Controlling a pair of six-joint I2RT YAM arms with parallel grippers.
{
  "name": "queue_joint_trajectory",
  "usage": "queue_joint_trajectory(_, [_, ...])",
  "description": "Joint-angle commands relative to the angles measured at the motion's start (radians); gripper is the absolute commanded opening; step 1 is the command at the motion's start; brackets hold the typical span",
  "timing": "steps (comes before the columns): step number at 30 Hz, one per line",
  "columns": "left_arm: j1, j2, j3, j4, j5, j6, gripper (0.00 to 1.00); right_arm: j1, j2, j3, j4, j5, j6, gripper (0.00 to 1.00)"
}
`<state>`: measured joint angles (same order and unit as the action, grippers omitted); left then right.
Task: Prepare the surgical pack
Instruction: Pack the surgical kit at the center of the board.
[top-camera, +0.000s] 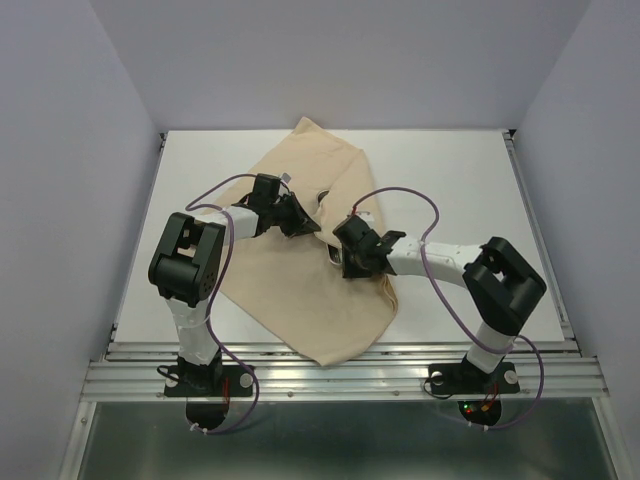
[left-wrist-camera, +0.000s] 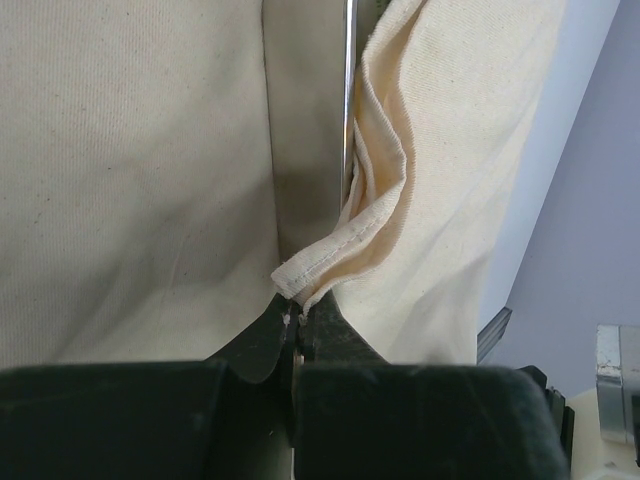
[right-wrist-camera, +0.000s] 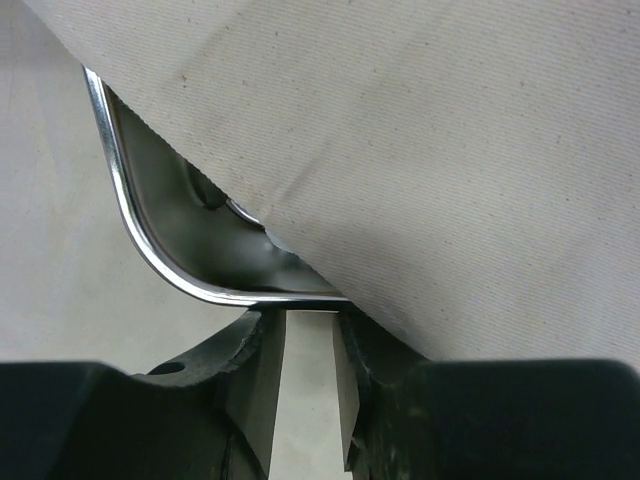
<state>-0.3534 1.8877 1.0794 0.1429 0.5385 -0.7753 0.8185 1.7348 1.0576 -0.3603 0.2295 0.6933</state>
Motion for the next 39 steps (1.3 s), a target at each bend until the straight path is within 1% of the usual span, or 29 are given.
queue_joint_trajectory(1, [-0.013,0.002,-0.019,-0.054,0.006,0.033,0.00,-0.015,-0.050,0.048,0.046,-0.010,-0.024,0.32])
queue_joint_trajectory(6, [-0.013,0.007,-0.024,-0.055,0.003,0.037,0.00,-0.015,-0.197,0.053,-0.002,0.033,-0.058,0.34])
queue_joint_trajectory(11, [-0.013,0.011,-0.022,-0.060,-0.005,0.036,0.00,-0.015,-0.264,0.085,-0.034,0.088,-0.087,0.35])
queue_joint_trajectory(14, [-0.012,0.007,-0.026,-0.071,-0.025,0.034,0.00,-0.073,-0.276,0.091,-0.037,0.102,-0.092,0.36])
queue_joint_trajectory(15, [-0.012,0.005,-0.026,-0.072,-0.026,0.033,0.00,-0.099,-0.277,0.087,-0.037,0.091,-0.089,0.36])
queue_joint_trajectory(16, [-0.012,0.005,-0.026,-0.074,-0.028,0.033,0.00,-0.158,-0.276,0.084,-0.037,0.077,-0.083,0.36])
queue_joint_trajectory(19, [-0.012,-0.001,-0.027,-0.078,-0.044,0.027,0.00,-0.254,-0.255,0.077,-0.032,0.024,-0.093,0.35])
queue_joint_trajectory(24, [0.001,-0.024,-0.042,-0.082,-0.090,0.008,0.00,-0.315,-0.193,0.082,-0.032,-0.005,-0.132,0.35])
queue_joint_trajectory(28, [0.002,-0.019,-0.036,-0.083,-0.084,0.013,0.00,-0.325,-0.150,0.087,-0.031,-0.054,-0.144,0.33])
queue_joint_trajectory(30, [0.002,-0.010,-0.035,-0.083,-0.080,0.014,0.00,-0.325,-0.146,0.071,-0.011,-0.110,-0.144,0.32])
queue_joint_trajectory(32, [0.002,-0.006,-0.035,-0.082,-0.077,0.015,0.00,-0.325,-0.152,0.050,0.029,-0.169,-0.146,0.31])
queue_joint_trajectory(35, [0.002,-0.001,-0.036,-0.082,-0.075,0.018,0.00,-0.325,-0.164,0.007,0.052,-0.219,-0.129,0.30])
queue_joint_trajectory(39, [0.002,-0.001,-0.042,-0.083,-0.081,0.014,0.00,-0.291,-0.193,-0.056,0.078,-0.254,-0.110,0.29])
